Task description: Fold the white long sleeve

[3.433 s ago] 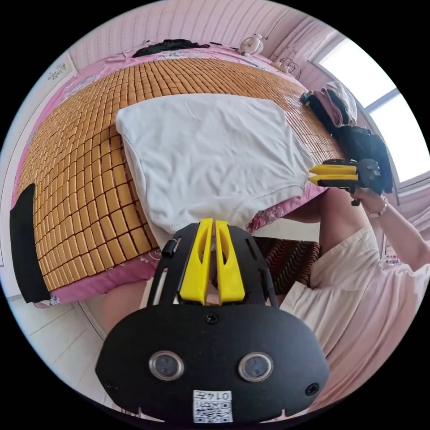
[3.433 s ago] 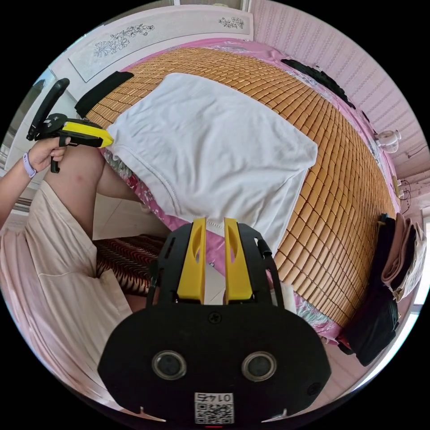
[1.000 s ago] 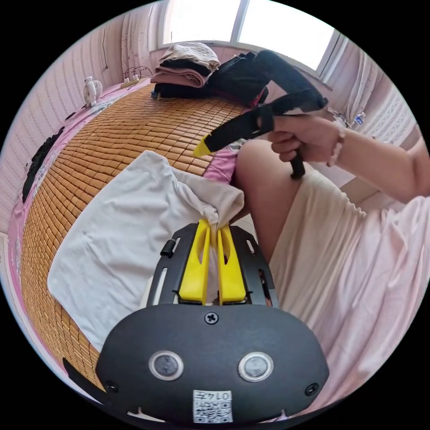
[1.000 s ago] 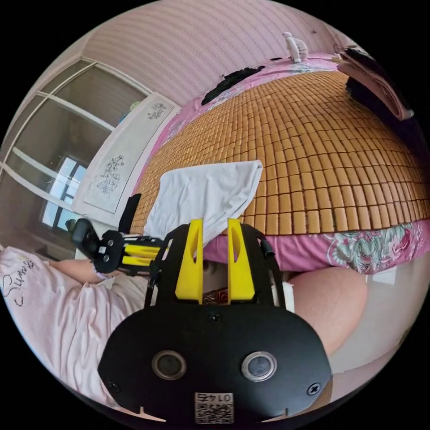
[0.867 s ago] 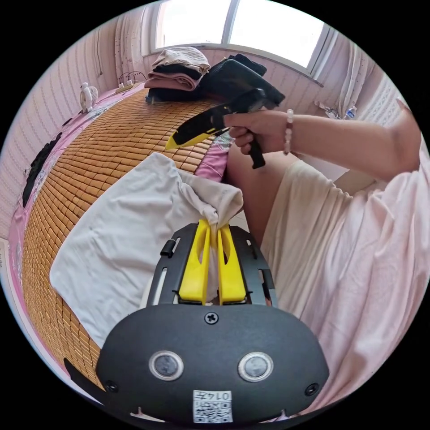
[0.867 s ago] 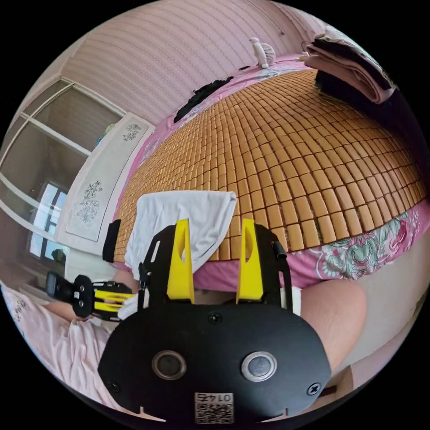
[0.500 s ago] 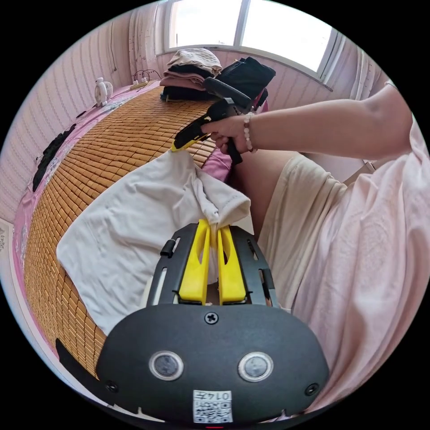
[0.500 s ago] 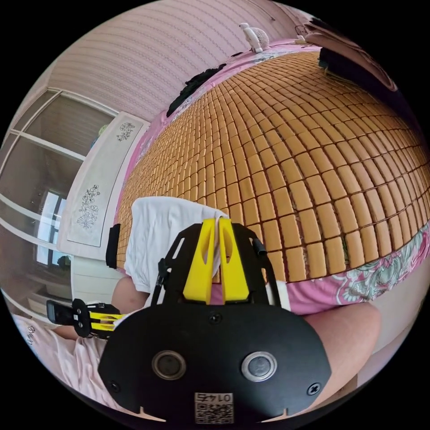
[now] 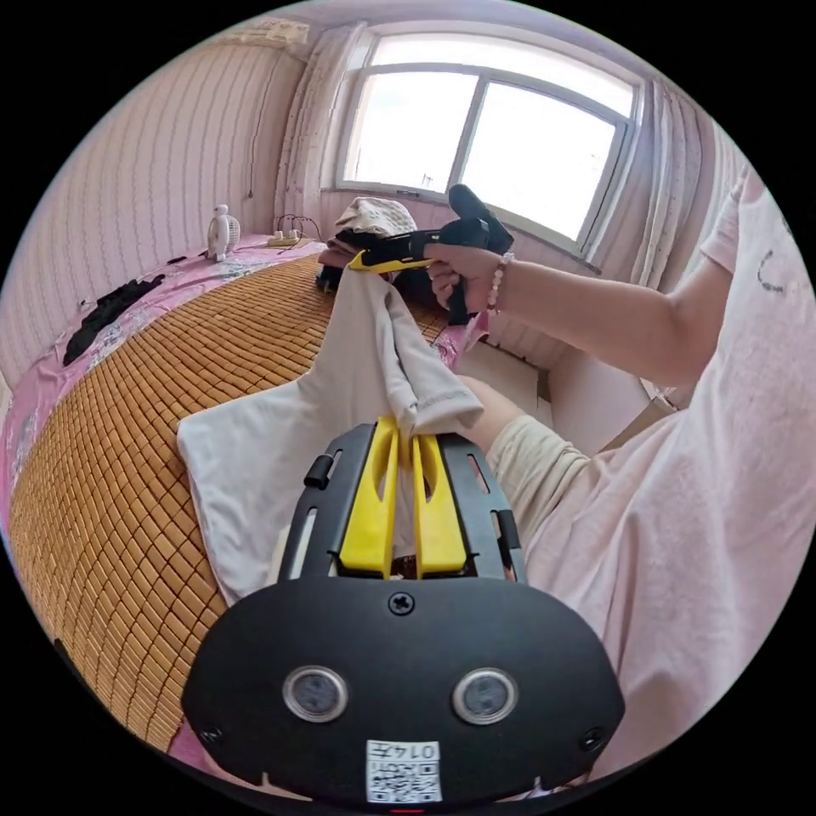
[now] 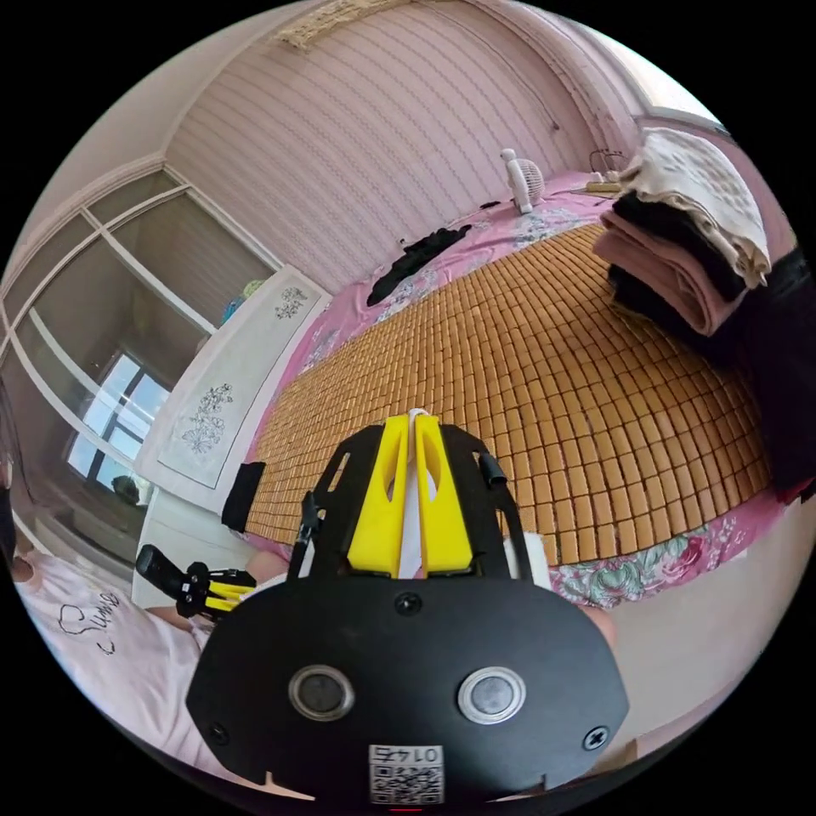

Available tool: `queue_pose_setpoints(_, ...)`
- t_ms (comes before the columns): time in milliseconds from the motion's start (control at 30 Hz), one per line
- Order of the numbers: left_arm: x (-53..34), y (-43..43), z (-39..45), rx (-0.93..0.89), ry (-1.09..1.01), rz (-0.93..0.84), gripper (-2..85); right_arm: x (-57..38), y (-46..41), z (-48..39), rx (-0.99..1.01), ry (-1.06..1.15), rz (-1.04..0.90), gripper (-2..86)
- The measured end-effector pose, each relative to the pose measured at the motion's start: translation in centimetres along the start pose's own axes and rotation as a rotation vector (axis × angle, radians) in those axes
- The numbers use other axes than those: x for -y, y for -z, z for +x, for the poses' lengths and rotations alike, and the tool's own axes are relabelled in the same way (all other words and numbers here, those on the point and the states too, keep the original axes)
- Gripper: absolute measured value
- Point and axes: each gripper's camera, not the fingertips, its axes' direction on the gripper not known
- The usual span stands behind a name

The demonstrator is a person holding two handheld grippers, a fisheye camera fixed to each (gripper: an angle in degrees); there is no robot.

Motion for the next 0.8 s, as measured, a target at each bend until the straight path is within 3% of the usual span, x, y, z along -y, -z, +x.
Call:
queue_pose_setpoints(200,-5.0,3.2,-5.4,0.031,0.245,-0.008,1.3,3.8,-11.3,-8.4,0.043,0.185,-0.21,2.5)
queue_pose_setpoints(367,-10.3,5.1,-10.8,0.151,0.578,-0.233,2.8,3.5,-19.2,-12.6,0.016,0.275,-0.24,5.7)
queue_pose_setpoints(567,-13.5,8.8,-13.6,0.191,0.635,-0.226,4.7,3.2,-23.7,-14.4,-0.039,0.346,-0.311,8.2)
queue_pose_setpoints(700,-14.3,7.8,-16.0,0.167,0.688,-0.256,12.3,3.3,-27.5,-15.3,-0.126,0.414,-0.378,10.8)
queue_pose_setpoints(800,-14.4,6.3,-17.5,0.136,0.711,-0.251,13.2,3.3,-30.9,-16.1,-0.225,0.467,-0.465,11.4)
